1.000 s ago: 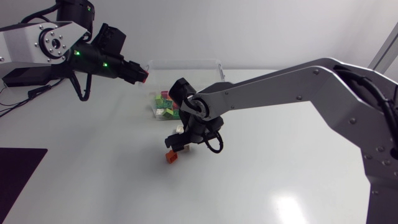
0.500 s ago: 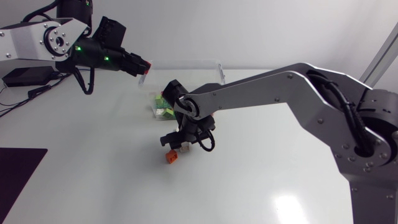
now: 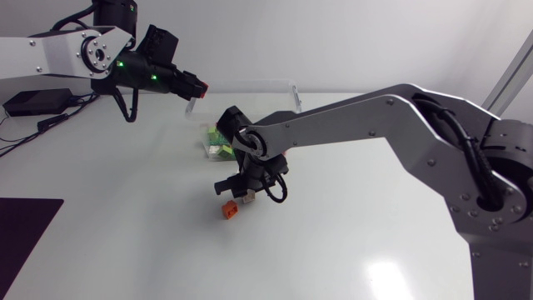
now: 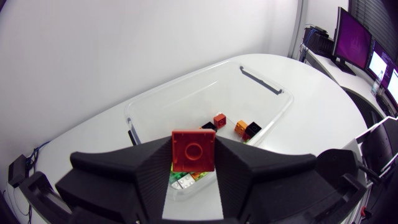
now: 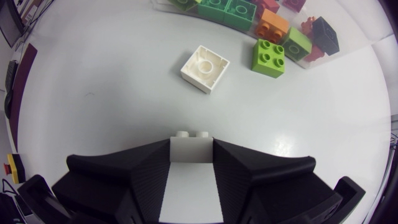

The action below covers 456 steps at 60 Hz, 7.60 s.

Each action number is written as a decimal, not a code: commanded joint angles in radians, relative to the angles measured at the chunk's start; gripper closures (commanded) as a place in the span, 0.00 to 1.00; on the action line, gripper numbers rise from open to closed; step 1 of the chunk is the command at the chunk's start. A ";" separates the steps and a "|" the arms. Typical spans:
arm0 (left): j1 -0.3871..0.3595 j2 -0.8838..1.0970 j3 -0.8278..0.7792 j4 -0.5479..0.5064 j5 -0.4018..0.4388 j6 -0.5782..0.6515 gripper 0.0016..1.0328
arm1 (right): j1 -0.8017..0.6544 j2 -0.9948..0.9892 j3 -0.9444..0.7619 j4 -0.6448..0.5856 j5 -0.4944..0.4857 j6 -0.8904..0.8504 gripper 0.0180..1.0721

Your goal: Place the duplo bricks in the container

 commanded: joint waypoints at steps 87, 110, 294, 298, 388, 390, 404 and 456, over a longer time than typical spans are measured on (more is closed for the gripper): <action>-0.058 -0.258 -0.275 -0.262 0.040 0.186 0.05 | -0.185 -0.339 0.041 0.233 0.041 -0.154 0.63; -0.197 -0.171 -0.365 -0.310 0.024 0.206 0.05 | -0.212 -0.209 0.148 0.310 0.030 -0.191 0.63; -0.079 -0.347 -0.391 0.097 -0.032 0.042 0.72 | -0.168 0.110 -0.116 0.546 0.122 -0.093 0.27; -0.076 -0.347 -0.377 0.126 -0.026 0.033 0.72 | -0.170 0.124 -0.099 0.539 0.122 -0.090 0.30; -0.001 -0.042 -0.115 0.063 -0.091 -0.078 0.05 | -0.131 -0.502 -0.439 0.559 0.176 -0.128 0.61; 0.005 -0.073 -0.133 0.054 -0.086 -0.078 0.05 | -0.134 -0.503 -0.429 0.554 0.176 -0.128 0.61; -0.009 -0.189 -0.213 -0.086 -0.061 -0.095 0.05 | -0.147 -0.503 -0.352 0.536 0.176 -0.131 0.61; -0.247 0.030 -0.388 0.028 -0.135 -0.206 0.10 | -0.214 -0.174 0.067 0.520 0.124 -0.136 0.59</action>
